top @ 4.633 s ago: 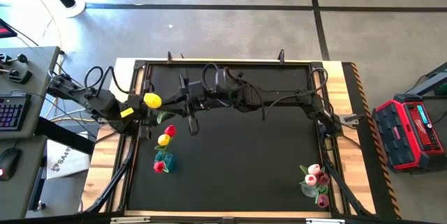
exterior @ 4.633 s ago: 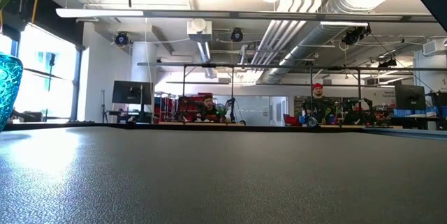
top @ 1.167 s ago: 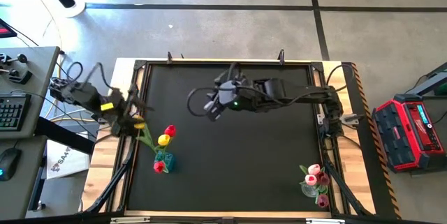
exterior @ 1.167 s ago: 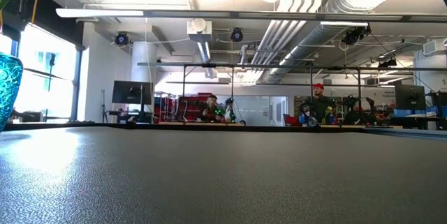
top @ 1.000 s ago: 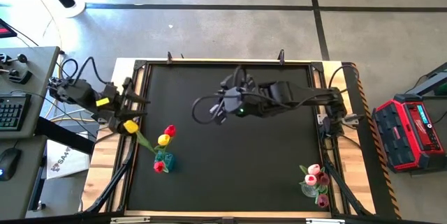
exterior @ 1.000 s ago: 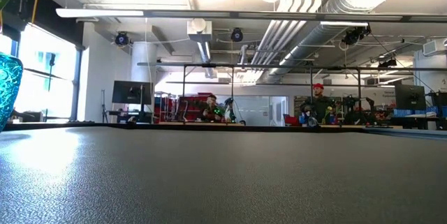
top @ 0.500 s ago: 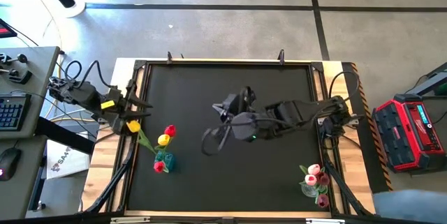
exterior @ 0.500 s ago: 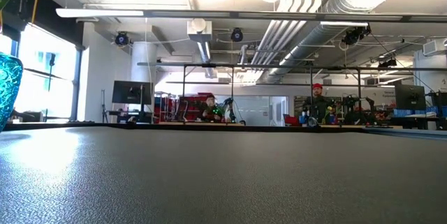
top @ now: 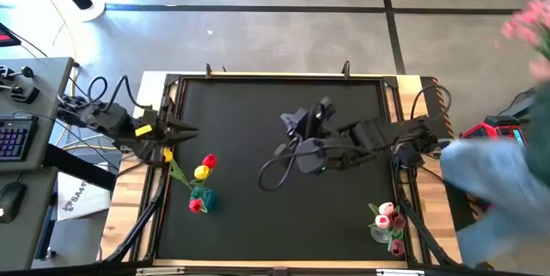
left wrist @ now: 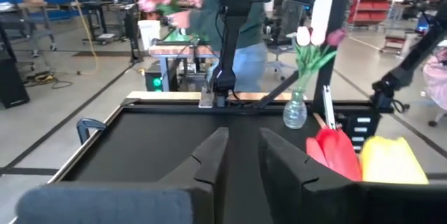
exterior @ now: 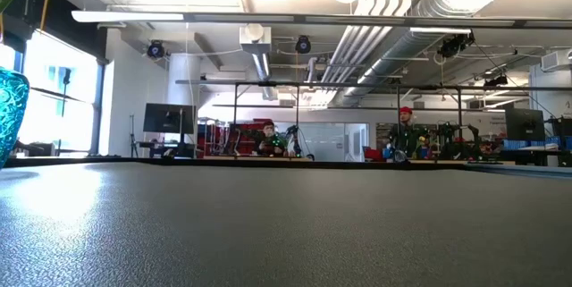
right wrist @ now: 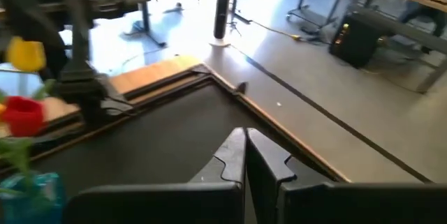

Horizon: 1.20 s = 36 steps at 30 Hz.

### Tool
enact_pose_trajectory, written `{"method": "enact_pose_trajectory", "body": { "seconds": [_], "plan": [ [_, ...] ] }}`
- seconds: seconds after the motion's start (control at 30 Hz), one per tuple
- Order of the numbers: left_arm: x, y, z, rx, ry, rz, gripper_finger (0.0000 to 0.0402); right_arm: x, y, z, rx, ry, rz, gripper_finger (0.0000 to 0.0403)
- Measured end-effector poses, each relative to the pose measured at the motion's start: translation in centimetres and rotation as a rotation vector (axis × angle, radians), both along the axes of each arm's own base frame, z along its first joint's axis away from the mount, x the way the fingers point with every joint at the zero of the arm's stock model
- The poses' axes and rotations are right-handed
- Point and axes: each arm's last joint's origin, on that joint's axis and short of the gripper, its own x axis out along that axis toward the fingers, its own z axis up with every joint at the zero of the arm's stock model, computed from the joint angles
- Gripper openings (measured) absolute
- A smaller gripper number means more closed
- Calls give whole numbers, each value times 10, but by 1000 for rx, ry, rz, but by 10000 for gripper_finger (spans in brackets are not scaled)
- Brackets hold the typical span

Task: Sort flowers into vase by color
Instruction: Return to Home Position

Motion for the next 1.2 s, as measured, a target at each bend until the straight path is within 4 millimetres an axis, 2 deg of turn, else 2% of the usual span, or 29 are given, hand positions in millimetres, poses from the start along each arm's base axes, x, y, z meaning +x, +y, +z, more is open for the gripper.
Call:
{"method": "enact_pose_trajectory", "body": {
  "seconds": [0.43,0.57,0.7,0.8,0.9,1.07,1.2],
  "plan": [
    [34,8,3,-28,-6,76,3,-81,-36,41,34,126,72,0],
    [47,13,6,-66,-45,37,1,-107,-44,43,63,193,43,0],
    [57,16,10,-74,-88,-9,1,-120,-58,46,57,176,48,0],
    [56,19,13,-80,-92,7,0,-134,-69,36,97,226,10,0],
    [53,21,15,-77,-105,25,0,-141,-73,24,144,201,4,0],
    [48,25,12,1,-72,54,0,-139,-72,-3,174,45,126,0],
    [52,26,8,-47,-48,64,0,-134,-75,-30,197,-123,233,0]
  ]
}}
